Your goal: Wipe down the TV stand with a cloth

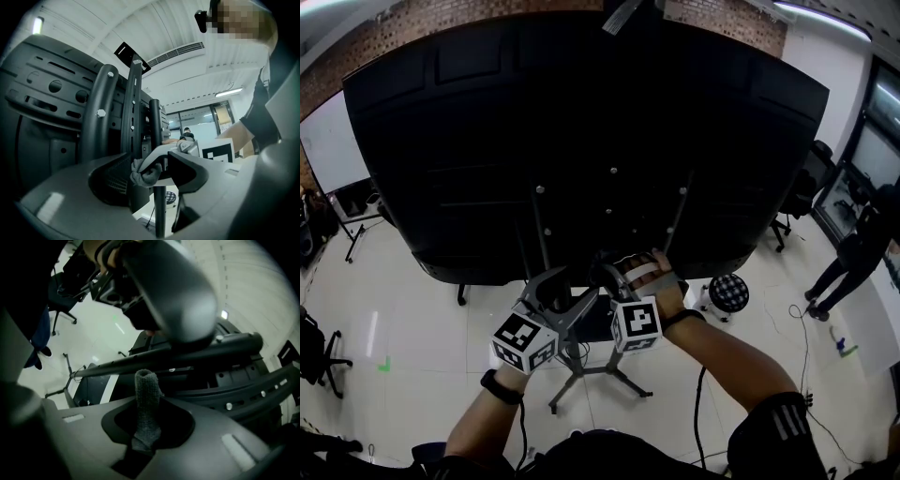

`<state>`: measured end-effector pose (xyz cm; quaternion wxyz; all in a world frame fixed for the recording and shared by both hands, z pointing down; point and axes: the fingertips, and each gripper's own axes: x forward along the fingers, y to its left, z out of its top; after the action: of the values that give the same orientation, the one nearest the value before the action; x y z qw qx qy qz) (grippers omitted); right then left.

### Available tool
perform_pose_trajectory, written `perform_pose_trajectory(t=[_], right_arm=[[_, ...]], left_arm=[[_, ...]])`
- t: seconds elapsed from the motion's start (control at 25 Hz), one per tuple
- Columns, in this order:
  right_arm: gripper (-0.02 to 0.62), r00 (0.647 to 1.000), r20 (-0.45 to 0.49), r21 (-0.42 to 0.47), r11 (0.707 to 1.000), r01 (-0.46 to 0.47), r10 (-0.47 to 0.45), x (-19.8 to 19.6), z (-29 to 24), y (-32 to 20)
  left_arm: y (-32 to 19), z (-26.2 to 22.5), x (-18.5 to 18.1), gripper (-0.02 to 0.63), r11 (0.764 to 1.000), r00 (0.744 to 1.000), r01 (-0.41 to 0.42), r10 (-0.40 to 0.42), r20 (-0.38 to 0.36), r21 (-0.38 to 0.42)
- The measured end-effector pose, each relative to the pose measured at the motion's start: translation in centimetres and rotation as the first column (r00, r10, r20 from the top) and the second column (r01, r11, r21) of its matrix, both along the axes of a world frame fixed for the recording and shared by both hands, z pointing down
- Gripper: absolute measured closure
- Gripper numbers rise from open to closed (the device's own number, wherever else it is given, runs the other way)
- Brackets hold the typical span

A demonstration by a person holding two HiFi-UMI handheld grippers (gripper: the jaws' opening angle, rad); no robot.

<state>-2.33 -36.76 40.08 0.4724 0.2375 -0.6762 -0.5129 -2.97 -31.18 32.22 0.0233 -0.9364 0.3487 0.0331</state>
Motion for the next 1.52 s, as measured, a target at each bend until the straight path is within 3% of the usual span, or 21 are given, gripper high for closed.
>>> perform_pose_trajectory(t=[0.2,0.48,0.68,0.84,1.12,1.4,1.52], right_arm=[[0.538,0.963,0.260,0.051,0.997,0.062,-0.073,0.4,-6.8,3.3],[0.538,0.856,0.513,0.096,0.995,0.021,-0.067,4.9,-15.6,5.1],[0.537,0.805,0.589,0.211,0.975,-0.064,-0.075,9.3,-21.0,5.1],[0.537,0.776,0.628,0.245,0.962,-0.122,-0.061,12.4,-23.7,4.3],[0.538,0.763,0.646,0.199,0.968,-0.151,-0.014,15.0,-24.1,0.4],[0.540,0.732,0.681,0.108,0.986,-0.127,0.020,16.8,-22.8,-3.7],[0.541,0.726,0.687,0.108,0.987,-0.122,0.015,17.6,-22.7,-4.1]], left_arm=[[0.8,-2.3,0.8,0.341,0.998,1.000,-0.016,0.016,0.007,0.056],[2.4,-7.0,3.8,0.341,0.985,0.997,-0.073,0.073,0.003,0.156],[2.3,-9.6,6.6,0.341,0.973,0.994,-0.112,0.113,0.007,0.203],[2.1,-11.3,8.8,0.344,0.961,0.990,-0.140,0.141,0.011,0.237],[0.8,-12.4,12.3,0.345,0.948,0.986,-0.168,0.160,0.051,0.272],[-0.7,-12.1,13.6,0.345,0.956,0.988,-0.152,0.143,0.055,0.250],[-1.0,-12.2,14.0,0.345,0.957,0.989,-0.146,0.136,0.057,0.250]])
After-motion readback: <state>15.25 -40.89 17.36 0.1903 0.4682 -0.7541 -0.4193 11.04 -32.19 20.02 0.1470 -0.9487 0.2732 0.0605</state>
